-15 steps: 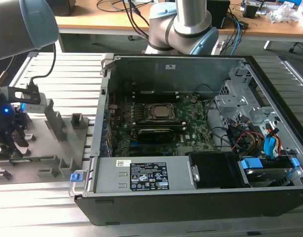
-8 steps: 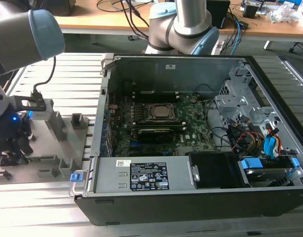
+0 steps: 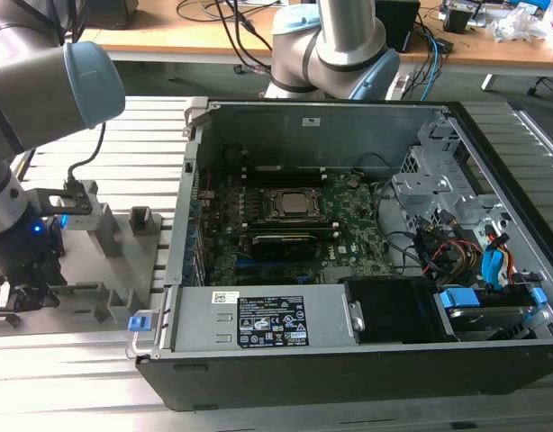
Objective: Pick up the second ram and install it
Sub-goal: 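Pick up the second ram and move it above second insertion slot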
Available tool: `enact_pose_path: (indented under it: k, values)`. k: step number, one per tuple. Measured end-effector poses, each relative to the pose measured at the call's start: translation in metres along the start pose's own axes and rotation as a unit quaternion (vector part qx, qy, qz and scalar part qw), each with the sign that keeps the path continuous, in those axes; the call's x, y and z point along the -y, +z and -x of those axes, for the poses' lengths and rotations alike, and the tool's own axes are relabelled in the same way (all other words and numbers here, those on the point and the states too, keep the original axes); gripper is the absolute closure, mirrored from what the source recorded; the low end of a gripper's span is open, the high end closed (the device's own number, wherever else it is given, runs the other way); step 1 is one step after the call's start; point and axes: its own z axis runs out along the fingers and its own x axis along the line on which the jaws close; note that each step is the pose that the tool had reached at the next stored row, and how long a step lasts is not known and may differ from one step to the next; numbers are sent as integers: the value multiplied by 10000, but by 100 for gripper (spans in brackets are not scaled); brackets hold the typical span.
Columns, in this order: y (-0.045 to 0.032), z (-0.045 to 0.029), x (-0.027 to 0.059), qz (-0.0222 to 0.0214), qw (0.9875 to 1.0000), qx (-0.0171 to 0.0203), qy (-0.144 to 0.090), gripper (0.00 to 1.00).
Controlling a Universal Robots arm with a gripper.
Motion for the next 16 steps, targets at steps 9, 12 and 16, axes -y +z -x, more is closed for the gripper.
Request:
enact_pose_path:
  k: [9,12,16]
  values:
    - [0,0,0,1,10000,20,-1,86]
    - [0,0,0,1,10000,26,-1,86]
    - [0,-1,0,8,9995,11,-325,86]
